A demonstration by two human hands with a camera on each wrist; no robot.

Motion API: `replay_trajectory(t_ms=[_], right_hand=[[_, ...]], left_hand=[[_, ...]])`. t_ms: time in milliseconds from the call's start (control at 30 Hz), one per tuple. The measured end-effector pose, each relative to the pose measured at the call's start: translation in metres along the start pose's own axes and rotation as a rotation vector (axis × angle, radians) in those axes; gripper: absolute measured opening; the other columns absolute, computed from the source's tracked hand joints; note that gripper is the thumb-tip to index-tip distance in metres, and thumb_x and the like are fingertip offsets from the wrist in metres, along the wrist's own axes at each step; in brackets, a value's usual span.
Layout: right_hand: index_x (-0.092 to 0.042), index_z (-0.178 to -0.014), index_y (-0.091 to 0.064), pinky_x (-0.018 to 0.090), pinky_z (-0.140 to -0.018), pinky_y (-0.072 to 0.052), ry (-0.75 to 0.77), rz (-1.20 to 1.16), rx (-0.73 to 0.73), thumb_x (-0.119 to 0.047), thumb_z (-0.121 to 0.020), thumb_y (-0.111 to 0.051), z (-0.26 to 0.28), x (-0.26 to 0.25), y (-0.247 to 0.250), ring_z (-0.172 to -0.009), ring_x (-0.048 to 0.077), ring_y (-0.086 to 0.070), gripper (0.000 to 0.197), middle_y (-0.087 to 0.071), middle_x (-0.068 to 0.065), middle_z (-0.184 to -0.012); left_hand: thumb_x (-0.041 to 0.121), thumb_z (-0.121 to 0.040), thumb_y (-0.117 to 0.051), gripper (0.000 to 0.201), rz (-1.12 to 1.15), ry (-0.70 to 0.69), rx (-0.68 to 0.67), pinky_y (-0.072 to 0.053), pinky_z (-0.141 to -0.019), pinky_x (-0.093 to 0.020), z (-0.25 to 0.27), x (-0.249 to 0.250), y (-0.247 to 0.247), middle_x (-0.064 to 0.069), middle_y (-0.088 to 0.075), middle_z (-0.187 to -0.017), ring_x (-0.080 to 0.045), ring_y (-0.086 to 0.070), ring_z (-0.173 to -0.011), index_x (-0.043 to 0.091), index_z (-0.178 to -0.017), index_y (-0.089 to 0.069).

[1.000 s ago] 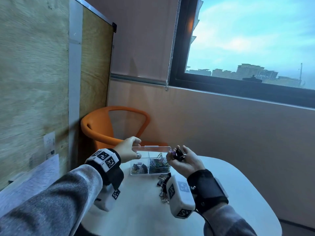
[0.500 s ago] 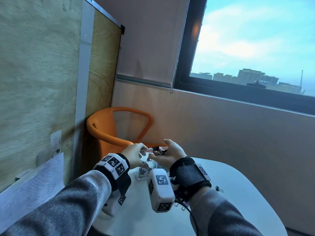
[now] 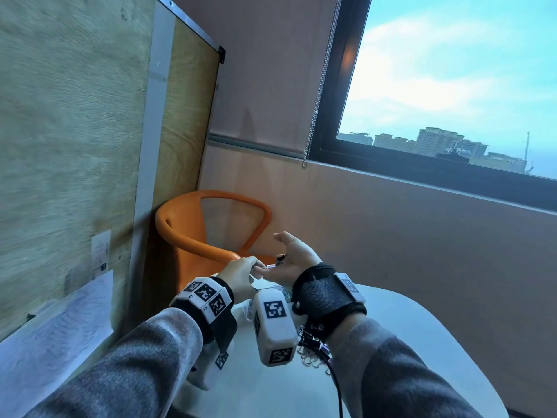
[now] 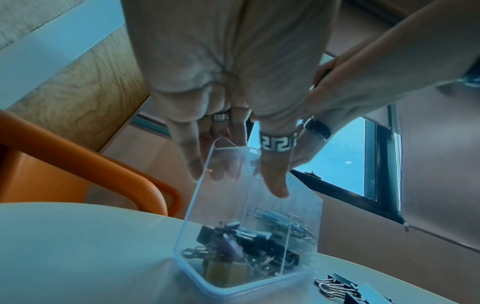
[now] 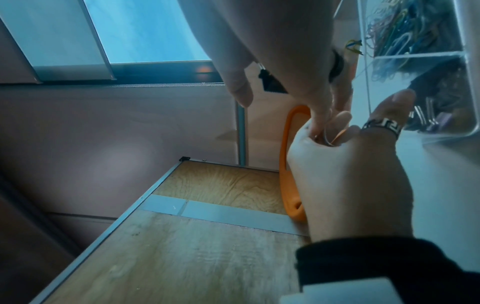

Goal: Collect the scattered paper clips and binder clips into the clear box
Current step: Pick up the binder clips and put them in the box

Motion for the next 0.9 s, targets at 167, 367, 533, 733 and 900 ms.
replay_trajectory(t_ms=[167, 367, 533, 733, 900], right_hand=[[-0.004, -0.139, -0.033, 0.032, -0.105, -0.042, 0.042, 0.041, 0.15, -0.019, -0.089, -0.056, -0.007, 0.004, 0.003, -0.124, 0.03, -0.047, 0.056, -0.037, 0.019, -0.14], [0.007, -0.145, -0.007, 0.051, -0.106, -0.035, 0.018, -0.042, 0.023, -0.018, -0.095, -0.044, 0.012, -0.001, 0.001, -0.131, 0.048, -0.035, 0.067, -0.019, 0.031, -0.149], [-0.002, -0.147, -0.016, 0.053, -0.109, -0.028, 0.049, 0.062, -0.055, -0.023, -0.1, -0.033, 0.019, -0.014, 0.009, -0.138, 0.049, -0.022, 0.054, -0.009, 0.029, -0.153], [-0.022, -0.124, -0.054, 0.053, -0.103, -0.036, 0.272, 0.836, -0.003, -0.033, -0.098, -0.04, 0.041, -0.068, 0.074, -0.119, 0.027, -0.053, 0.032, -0.053, 0.002, -0.133], [-0.018, -0.14, -0.036, 0.021, -0.078, -0.053, 0.111, 1.93, 0.313, -0.049, -0.094, -0.039, 0.049, -0.088, 0.165, -0.124, 0.024, -0.05, 0.056, -0.041, 0.009, -0.145]], left_hand=[[0.009, -0.074, -0.073, 0.041, 0.04, -0.01, 0.002, -0.05, -0.082, -0.024, 0.0, -0.001, 0.001, -0.003, -0.064, -0.114, -0.015, -0.059, -0.095, 0.019, -0.11, -0.056], [0.01, -0.073, -0.075, 0.051, 0.073, 0.009, 0.026, -0.05, -0.087, -0.024, 0.0, -0.007, 0.0, 0.001, -0.064, -0.116, -0.013, -0.06, -0.099, 0.018, -0.12, -0.055], [0.017, -0.066, -0.083, 0.06, 0.128, 0.033, 0.007, -0.048, -0.08, -0.021, 0.001, -0.006, 0.001, -0.001, -0.065, -0.113, -0.014, -0.06, -0.1, 0.016, -0.119, -0.055], [0.012, -0.072, -0.074, 0.089, -0.046, 0.02, 0.048, -0.04, -0.104, -0.035, 0.016, 0.02, 0.003, -0.011, -0.031, -0.143, -0.025, -0.04, -0.128, 0.022, -0.143, -0.023], [0.013, -0.08, -0.063, 0.045, -0.085, -0.327, 0.0, -0.045, -0.087, -0.019, 0.041, 0.086, -0.022, 0.0, -0.052, -0.117, -0.012, -0.05, -0.108, 0.022, -0.122, -0.051]])
Point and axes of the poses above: each hand's wrist, its own z-axis away from the middle knuckle, its own y-axis out of the back of the hand, x = y × z, the point moved 5 cm from there along -z, towards the middle knuckle
